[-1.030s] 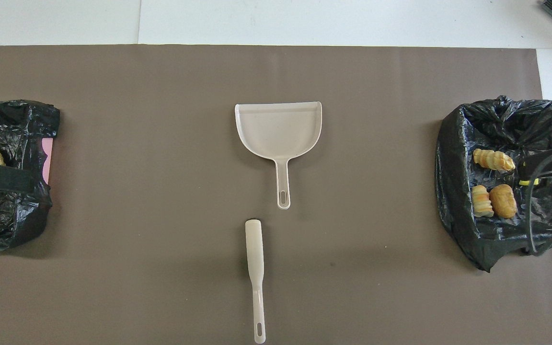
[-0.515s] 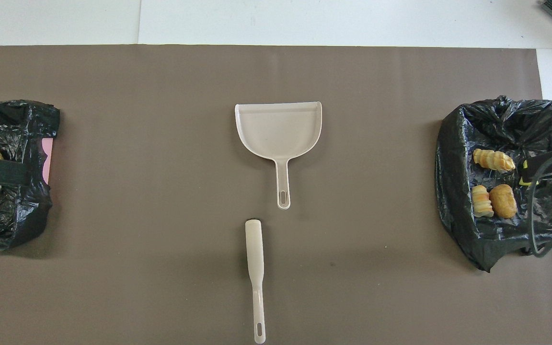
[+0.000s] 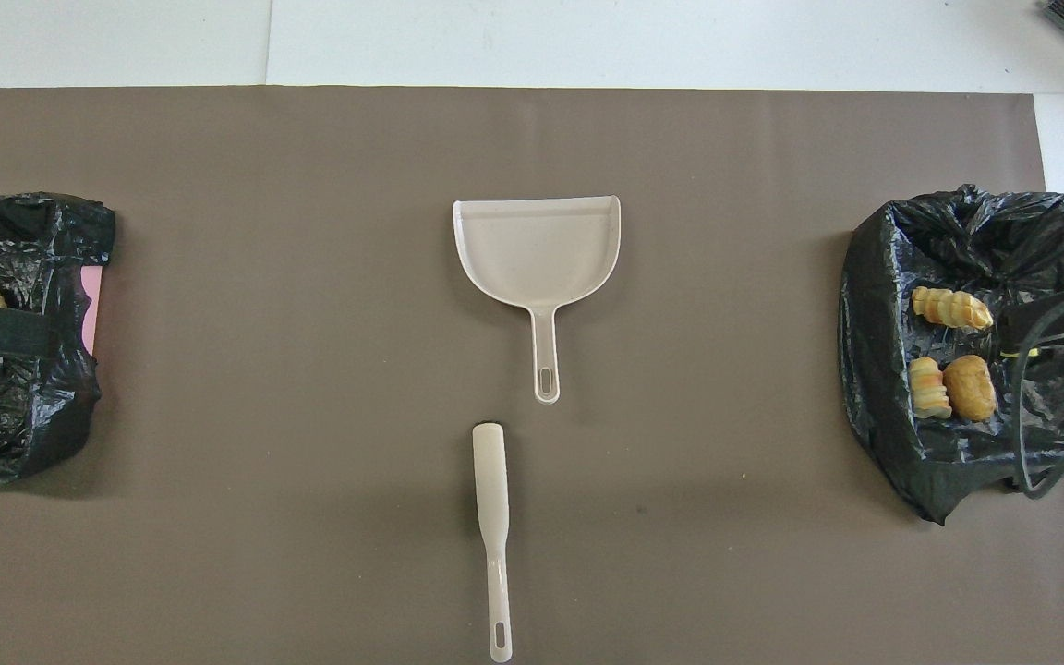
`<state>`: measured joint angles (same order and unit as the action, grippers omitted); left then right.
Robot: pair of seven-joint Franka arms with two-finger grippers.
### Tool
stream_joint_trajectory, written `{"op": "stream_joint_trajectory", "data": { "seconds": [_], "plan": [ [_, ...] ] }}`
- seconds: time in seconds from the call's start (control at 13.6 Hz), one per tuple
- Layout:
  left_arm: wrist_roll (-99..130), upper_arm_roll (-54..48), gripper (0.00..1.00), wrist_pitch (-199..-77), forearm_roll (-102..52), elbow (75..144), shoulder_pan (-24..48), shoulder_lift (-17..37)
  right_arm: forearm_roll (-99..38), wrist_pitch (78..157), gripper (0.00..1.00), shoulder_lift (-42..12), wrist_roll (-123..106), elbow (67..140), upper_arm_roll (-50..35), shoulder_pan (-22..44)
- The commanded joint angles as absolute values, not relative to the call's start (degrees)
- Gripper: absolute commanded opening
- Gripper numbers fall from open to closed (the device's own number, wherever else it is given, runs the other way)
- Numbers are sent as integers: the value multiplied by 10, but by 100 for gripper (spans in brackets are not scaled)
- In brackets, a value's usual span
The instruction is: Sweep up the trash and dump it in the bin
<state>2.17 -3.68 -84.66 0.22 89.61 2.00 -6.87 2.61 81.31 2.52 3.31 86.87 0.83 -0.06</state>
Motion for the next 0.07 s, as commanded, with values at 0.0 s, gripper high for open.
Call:
{"op": "stream_joint_trajectory", "data": {
  "seconds": [0.0],
  "plan": [
    [22,-38,100,-854,4,908,17,-81,14,809,100,39,20,882,8,-1]
  ]
}}
